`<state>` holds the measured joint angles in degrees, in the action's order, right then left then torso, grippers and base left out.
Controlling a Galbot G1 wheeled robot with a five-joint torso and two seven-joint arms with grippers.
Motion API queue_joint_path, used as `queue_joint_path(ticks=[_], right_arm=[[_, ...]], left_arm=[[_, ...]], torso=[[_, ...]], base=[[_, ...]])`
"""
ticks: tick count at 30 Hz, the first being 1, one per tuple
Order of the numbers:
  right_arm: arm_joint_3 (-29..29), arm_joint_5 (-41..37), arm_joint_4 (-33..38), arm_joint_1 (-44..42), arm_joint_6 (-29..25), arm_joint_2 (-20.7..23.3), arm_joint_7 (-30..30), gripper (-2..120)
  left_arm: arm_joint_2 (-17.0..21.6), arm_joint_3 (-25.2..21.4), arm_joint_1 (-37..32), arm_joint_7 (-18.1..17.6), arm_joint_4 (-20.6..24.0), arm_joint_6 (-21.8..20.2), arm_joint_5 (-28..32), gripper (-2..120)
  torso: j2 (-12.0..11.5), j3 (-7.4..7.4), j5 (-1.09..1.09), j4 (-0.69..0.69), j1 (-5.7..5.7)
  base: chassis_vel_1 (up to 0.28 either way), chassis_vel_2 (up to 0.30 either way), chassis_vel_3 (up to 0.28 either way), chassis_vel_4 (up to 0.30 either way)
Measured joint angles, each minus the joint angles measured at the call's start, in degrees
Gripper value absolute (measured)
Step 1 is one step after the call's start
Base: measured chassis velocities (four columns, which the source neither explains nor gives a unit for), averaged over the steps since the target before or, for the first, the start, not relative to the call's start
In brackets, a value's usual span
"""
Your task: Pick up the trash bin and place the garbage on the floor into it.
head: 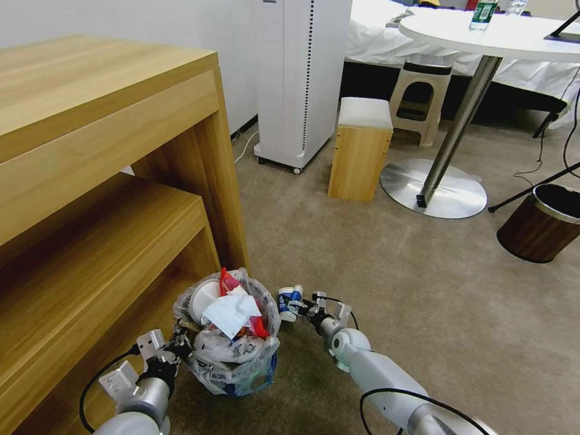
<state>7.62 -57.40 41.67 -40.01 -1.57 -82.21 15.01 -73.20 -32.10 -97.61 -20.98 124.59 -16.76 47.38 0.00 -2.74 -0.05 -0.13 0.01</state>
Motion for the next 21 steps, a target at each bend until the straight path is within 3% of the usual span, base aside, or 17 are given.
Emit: queue_joint_path(ticks=[9, 15, 21], right_arm=[[-0.1, 1.4, -2.6, 1.2, -0.8, -1.7, 0.0, 70], [-0.5, 2.4, -3.1, 0.7, -1.5, -2.0, -0.6, 44], [-0.7, 3.2, -3.7, 0.4, -2.0, -2.1, -0.8, 27]], left_arm=[[0.2, 0.0, 0.0, 0.0, 0.0, 0.3, 0.1, 1], [0.3, 0.0, 0.3, 0.0, -0.3, 0.4, 0.2, 1], [0.3, 0.1, 0.4, 0.0, -0.4, 0.6, 0.2, 1]], torso=[[0.0, 0.00, 0.00, 0.01, 0.00], [0.0, 0.00, 0.00, 0.00, 0.00], [0.0, 0.00, 0.00, 0.00, 0.00]], base=[[0.000, 0.000, 0.000, 0.000], [0.000, 0.000, 0.000, 0.000], [0.000, 0.000, 0.000, 0.000]])
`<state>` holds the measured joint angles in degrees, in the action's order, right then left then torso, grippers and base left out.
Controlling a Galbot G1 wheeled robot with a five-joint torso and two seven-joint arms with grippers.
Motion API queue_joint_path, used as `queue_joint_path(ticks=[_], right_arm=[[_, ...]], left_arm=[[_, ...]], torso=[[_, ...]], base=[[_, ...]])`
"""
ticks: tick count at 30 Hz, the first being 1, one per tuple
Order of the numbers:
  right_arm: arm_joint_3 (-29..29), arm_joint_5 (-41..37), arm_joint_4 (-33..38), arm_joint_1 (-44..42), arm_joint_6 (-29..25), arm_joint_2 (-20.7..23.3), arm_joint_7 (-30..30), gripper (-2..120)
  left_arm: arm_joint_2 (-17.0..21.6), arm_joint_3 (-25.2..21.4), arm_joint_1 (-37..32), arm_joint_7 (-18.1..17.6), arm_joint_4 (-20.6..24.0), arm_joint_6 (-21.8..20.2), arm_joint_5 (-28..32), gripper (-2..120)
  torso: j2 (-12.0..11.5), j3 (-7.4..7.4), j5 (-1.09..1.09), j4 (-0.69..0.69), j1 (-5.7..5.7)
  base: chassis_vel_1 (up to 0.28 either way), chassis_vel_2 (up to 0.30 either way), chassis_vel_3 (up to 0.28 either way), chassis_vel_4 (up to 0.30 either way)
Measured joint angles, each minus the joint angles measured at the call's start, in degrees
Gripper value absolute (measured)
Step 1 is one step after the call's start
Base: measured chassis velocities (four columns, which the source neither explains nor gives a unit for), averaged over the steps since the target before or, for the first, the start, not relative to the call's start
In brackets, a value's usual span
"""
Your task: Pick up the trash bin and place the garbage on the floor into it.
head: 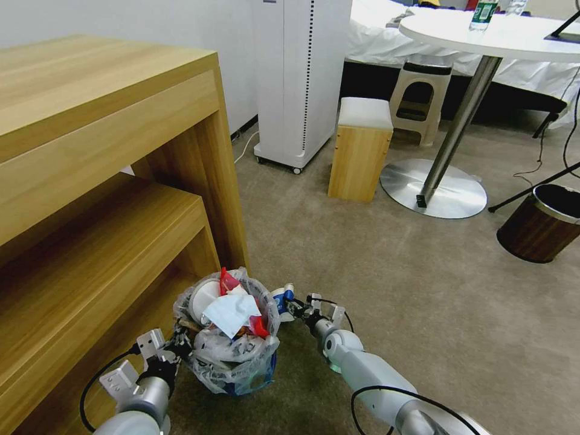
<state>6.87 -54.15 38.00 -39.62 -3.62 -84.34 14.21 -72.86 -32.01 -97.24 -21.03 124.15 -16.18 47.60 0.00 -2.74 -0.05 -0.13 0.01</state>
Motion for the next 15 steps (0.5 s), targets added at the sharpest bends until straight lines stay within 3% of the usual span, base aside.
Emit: queue_joint_path(ticks=[2, 7, 15], right_arm=[[-0.1, 0.4, -0.3, -0.2, -0.6, 0.0, 0.2, 15], [-0.1, 0.6, -0.2, -0.7, -1.2, 0.1, 0.5, 2], [0.4, -2.4, 5.8, -2.9, -3.5, 3.2, 6.8, 0]], left_arm=[[0.1, 0.0, 0.0, 0.0, 0.0, 0.1, 0.0, 1], [0.1, 0.1, 0.2, 0.0, -0.1, 0.1, 0.1, 1], [0.3, 0.2, 0.7, 0.0, -0.8, 0.2, 0.1, 1]], torso=[[0.0, 0.00, 0.00, 0.00, 0.00], [0.0, 0.00, 0.00, 0.00, 0.00], [0.0, 0.00, 0.01, 0.00, 0.00]], base=[[0.000, 0.000, 0.000, 0.000], [0.000, 0.000, 0.000, 0.000], [0.000, 0.000, 0.000, 0.000]])
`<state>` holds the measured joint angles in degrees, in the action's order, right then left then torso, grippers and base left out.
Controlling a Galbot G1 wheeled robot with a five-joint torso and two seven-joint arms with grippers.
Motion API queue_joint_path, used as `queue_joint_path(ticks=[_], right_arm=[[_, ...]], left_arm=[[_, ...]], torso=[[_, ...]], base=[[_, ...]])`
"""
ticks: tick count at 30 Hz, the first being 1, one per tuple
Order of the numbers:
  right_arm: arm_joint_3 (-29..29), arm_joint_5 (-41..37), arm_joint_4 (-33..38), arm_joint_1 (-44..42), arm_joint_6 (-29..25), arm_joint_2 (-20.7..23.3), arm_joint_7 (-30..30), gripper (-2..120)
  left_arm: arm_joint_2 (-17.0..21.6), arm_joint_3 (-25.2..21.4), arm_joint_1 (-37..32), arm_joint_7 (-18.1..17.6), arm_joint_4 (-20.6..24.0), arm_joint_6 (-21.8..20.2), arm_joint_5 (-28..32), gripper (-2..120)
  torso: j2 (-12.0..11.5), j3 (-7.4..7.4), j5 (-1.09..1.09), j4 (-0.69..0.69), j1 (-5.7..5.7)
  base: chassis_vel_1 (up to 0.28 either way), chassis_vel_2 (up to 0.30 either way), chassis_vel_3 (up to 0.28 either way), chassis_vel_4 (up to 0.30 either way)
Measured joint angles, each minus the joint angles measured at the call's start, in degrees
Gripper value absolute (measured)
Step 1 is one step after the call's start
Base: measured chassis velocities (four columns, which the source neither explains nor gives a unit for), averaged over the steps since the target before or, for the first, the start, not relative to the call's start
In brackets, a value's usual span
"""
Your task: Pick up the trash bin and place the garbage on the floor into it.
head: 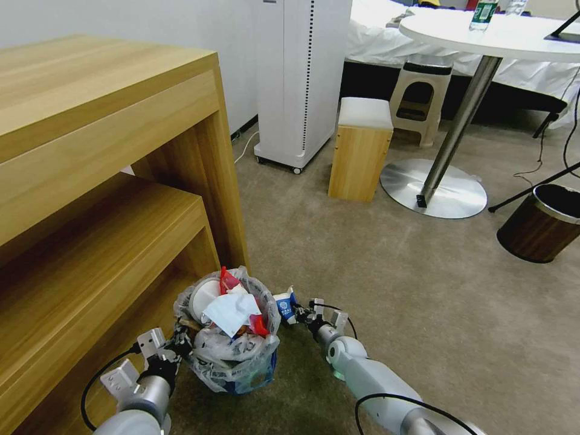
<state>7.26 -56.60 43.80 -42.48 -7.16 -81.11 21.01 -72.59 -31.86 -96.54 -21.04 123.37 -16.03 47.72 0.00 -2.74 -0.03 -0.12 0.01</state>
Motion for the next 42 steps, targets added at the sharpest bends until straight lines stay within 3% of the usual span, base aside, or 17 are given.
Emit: queue_joint_path(ticks=[10, 14, 15, 18, 25, 33, 42], right_arm=[[1.7, -5.0, 15.2, -3.8, -1.6, 6.8, 3.7, 0], [2.5, -8.7, 26.8, -6.0, -2.2, 14.0, 7.0, 0], [2.5, -8.7, 26.8, -6.0, -2.2, 14.0, 7.0, 0], [3.0, -11.6, 35.2, -7.0, -2.4, 20.5, 10.1, 0], [4.9, -15.7, 48.2, -6.4, -2.0, 27.2, 11.1, 0], [10.2, -17.3, 55.8, -2.9, -1.2, 29.1, 9.6, 0], [15.8, -17.0, 56.8, -1.8, -1.2, 28.8, 7.3, 0]], left_arm=[[-0.1, 0.2, 1.5, 0.0, -2.3, 0.0, -0.1, 1], [0.0, 0.2, 2.3, 0.0, -3.9, 0.0, -0.1, 1], [0.0, 0.2, 2.3, 0.0, -3.9, 0.0, -0.1, 1], [0.1, 0.2, 2.7, 0.0, -4.4, 0.0, -0.1, 1], [0.0, 0.4, 3.3, 0.0, -5.3, 0.1, -0.2, 1], [0.1, 0.5, 3.3, 0.0, -4.7, 0.0, -0.2, 1], [0.1, 0.2, 2.9, -0.1, -3.6, 0.0, -0.1, 1]], torso=[[0.0, 0.00, 0.00, 0.00, 0.00], [0.0, 0.00, 0.01, 0.00, 0.00], [0.0, 0.00, 0.01, 0.00, 0.00], [0.0, 0.00, -0.02, -0.02, 0.00], [0.0, 0.00, -0.01, -0.01, 0.00], [0.0, 0.00, -0.01, 0.00, 0.00], [0.0, 0.00, -0.01, 0.00, 0.00]], base=[[0.000, 0.000, 0.000, 0.000], [0.000, 0.000, 0.000, 0.000], [0.000, 0.000, 0.000, 0.000], [0.000, 0.000, 0.000, 0.000], [0.000, 0.000, 0.000, 0.000], [0.000, 0.000, 0.000, 0.000], [0.000, 0.000, 0.000, 0.000]])
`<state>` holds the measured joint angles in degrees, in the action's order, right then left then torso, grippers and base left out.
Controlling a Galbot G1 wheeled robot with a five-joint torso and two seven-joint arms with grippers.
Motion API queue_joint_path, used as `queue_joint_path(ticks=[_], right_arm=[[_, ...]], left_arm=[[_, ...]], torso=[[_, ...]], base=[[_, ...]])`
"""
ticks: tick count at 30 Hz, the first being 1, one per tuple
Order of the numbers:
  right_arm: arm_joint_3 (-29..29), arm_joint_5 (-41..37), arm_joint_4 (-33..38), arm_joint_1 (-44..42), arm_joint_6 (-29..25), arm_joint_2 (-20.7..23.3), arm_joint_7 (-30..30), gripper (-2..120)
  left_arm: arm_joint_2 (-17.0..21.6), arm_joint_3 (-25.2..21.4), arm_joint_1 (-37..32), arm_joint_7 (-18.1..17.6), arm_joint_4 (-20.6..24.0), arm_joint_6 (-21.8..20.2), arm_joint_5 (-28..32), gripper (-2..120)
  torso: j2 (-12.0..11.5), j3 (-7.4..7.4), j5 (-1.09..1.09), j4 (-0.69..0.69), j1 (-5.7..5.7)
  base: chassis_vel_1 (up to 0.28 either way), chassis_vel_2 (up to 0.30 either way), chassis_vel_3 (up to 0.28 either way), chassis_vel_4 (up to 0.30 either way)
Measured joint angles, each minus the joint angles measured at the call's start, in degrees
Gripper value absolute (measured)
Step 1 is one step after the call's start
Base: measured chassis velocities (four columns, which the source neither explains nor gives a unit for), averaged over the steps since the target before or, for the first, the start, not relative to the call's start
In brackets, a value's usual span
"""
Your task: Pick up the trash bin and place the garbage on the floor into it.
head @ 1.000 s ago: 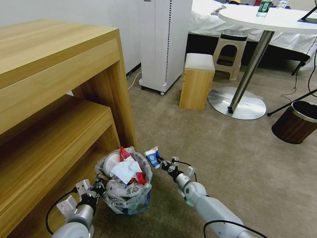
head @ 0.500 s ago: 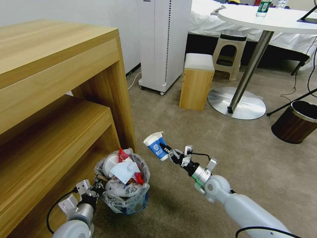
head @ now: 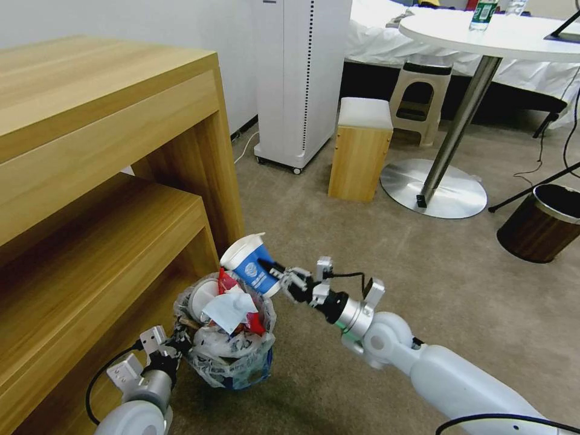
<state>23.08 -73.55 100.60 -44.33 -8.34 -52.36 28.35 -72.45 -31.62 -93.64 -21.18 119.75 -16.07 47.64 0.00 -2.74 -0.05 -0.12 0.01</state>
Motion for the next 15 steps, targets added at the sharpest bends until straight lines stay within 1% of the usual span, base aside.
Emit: queue_joint_path(ticks=[4, 7, 15], right_arm=[[2.2, 0.2, -0.2, -0.1, 0.0, 0.0, -0.8, 0], [4.0, 0.8, -1.1, -0.2, -0.3, -0.3, -2.6, 0], [5.7, 0.9, -3.8, 0.1, -0.4, -1.4, -5.6, 0]], left_arm=[[0.0, 0.0, -0.3, 0.0, 0.8, -0.1, 0.0, 1], [-0.2, 0.3, -0.8, -0.1, 2.3, -0.3, -0.1, 1], [-0.4, 0.8, -1.9, -0.2, 4.8, -0.6, -0.3, 1]], torso=[[0.0, 0.00, 0.00, 0.00, 0.00], [0.0, 0.00, 0.00, 0.00, 0.00], [0.0, 0.00, 0.00, 0.00, 0.00]], base=[[0.000, 0.000, 0.000, 0.000], [0.000, 0.000, 0.000, 0.000], [0.000, 0.000, 0.000, 0.000]])
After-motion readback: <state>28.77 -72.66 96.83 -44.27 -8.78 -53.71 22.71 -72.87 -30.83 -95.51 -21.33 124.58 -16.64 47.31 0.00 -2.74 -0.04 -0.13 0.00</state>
